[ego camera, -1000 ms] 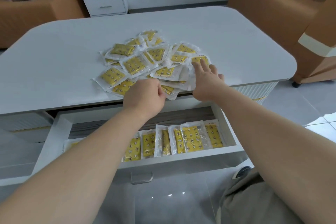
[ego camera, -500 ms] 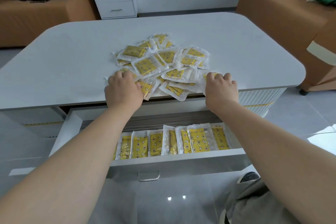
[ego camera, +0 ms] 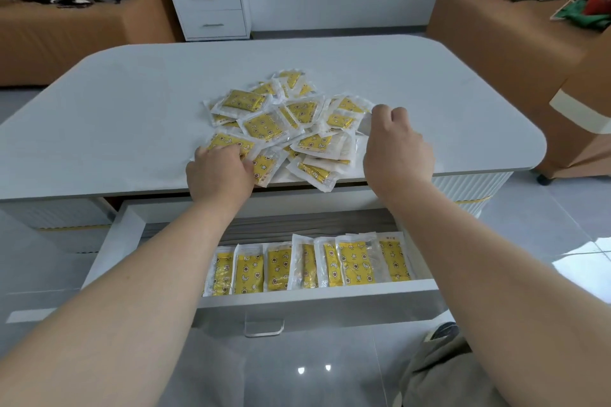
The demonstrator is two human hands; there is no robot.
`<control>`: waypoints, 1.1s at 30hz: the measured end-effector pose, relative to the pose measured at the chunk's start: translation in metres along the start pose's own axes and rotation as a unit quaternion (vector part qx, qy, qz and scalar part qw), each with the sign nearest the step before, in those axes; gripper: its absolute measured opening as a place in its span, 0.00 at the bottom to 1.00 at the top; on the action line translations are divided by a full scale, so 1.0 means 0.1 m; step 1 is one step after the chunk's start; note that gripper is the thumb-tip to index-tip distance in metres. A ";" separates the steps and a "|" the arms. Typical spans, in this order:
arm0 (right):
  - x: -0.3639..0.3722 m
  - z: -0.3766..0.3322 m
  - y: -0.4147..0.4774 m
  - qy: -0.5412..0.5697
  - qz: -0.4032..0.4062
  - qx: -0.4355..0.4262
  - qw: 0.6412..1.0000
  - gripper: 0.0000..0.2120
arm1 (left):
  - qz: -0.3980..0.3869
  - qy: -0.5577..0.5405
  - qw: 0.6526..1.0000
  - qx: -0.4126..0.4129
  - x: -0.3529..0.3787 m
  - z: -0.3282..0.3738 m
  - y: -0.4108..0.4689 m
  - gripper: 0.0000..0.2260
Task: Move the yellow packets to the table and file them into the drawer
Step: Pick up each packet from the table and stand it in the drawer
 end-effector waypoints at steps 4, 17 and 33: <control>0.12 -0.06 0.01 0.209 -0.010 0.064 0.976 0.22 | 0.024 -0.007 1.000 0.017 0.00 -0.02 0.00 0.10; 0.38 -0.35 -0.14 0.725 -0.122 0.388 0.555 0.06 | 0.122 -0.343 0.887 -0.282 -0.29 -0.29 0.10 0.07; 0.39 -0.37 -0.16 0.669 -0.105 0.364 0.640 0.06 | 0.142 -0.382 0.890 -0.206 -0.61 -0.07 0.03 0.05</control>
Point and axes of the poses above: each hand's wrist, its own y-axis towards the middle knuckle, its own x-axis out of the palm, z = x × y, the point moved 6 cm from there along y, towards the middle knuckle, and after that the axes turned 11 degrees about z, right-handed, at the moved point
